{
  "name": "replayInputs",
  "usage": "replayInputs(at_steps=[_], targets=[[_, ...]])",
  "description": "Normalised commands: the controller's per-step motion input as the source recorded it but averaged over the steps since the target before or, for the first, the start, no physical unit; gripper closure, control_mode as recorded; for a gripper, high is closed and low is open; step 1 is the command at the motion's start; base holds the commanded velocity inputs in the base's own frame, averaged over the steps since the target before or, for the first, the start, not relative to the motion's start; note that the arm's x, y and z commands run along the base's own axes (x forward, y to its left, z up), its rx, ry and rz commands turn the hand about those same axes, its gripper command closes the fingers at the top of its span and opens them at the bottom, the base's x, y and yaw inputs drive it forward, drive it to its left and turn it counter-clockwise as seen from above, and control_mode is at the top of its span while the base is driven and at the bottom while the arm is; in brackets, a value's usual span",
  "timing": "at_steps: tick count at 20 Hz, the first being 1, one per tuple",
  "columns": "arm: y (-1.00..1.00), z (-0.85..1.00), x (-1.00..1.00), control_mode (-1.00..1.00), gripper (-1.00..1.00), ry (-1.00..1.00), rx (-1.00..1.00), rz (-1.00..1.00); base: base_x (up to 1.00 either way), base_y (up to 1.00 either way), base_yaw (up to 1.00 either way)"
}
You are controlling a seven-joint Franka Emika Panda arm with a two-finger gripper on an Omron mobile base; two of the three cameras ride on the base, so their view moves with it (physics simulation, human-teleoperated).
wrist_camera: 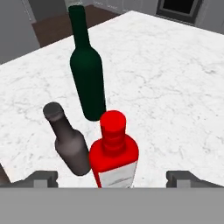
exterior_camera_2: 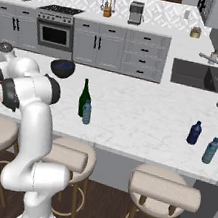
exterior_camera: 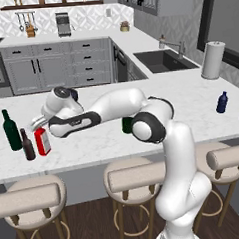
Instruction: Move the plastic bottles in the middle to the plastics group, and the glass bottles in the middle to the glass group.
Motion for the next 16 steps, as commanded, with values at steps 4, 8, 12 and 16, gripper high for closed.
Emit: replayInputs(at_steps=[4, 8, 12, 16], targets=[[-0.92, 0.01, -0.64, -1.0, -1.0, -0.02, 0.1, -0.08, 0.0, 0.0, 0.0], [-0.98, 0.06, -0.59, -1.0, -1.0, -0.04, 0.12, -0.07, 0.0, 0.0, 0.0], [-1.0, 0.17, -0.44, -1.0, -1.0, 0.0, 0.05, -0.06, 0.0, 0.0, 0.0], [-1.0, 0.65, -0.31, -1.0, -1.0, 0.0, 0.0, -0.07, 0.0, 0.0, 0.0]])
